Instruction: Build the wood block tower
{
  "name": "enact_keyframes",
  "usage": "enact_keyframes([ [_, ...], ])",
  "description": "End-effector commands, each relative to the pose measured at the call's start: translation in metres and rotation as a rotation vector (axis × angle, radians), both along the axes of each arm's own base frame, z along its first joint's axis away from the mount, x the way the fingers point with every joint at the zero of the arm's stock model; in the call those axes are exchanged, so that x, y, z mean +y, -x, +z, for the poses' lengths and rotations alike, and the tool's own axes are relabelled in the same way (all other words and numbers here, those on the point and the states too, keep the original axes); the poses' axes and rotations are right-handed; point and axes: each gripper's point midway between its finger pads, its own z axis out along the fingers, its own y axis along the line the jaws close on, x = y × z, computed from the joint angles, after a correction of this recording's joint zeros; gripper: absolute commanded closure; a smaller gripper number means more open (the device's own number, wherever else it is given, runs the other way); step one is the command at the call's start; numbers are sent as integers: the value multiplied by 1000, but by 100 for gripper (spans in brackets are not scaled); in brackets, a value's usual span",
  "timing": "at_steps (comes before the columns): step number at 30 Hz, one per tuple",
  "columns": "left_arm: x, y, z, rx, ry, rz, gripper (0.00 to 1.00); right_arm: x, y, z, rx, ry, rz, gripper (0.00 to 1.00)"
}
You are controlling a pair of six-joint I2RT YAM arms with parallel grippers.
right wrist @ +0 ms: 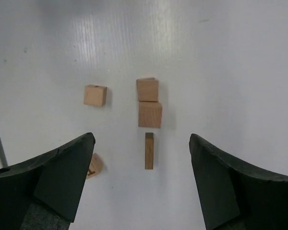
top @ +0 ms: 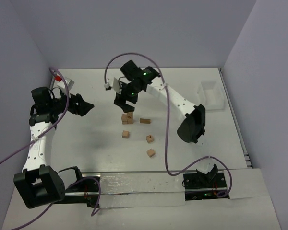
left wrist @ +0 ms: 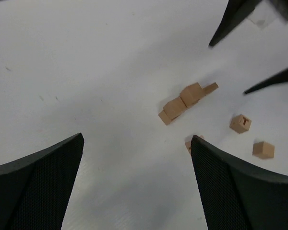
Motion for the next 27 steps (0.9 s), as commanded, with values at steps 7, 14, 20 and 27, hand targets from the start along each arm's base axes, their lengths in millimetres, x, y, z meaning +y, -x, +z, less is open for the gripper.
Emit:
enact_keyframes([
  [7,-58,85,-52,-175,-333,-614,10,-105,0,143,41,-436,-258,0],
  [14,-111,104,-116,-114,-505,-852,23,-149,8,115,82,-425,-363,0],
  [20,-132,96,-142,-116,-609,-944,28,-164,8,115,79,-446,-395,0],
  [27,-148,74,-165,-134,-676,-994,31,-167,11,117,94,-446,-381,0],
])
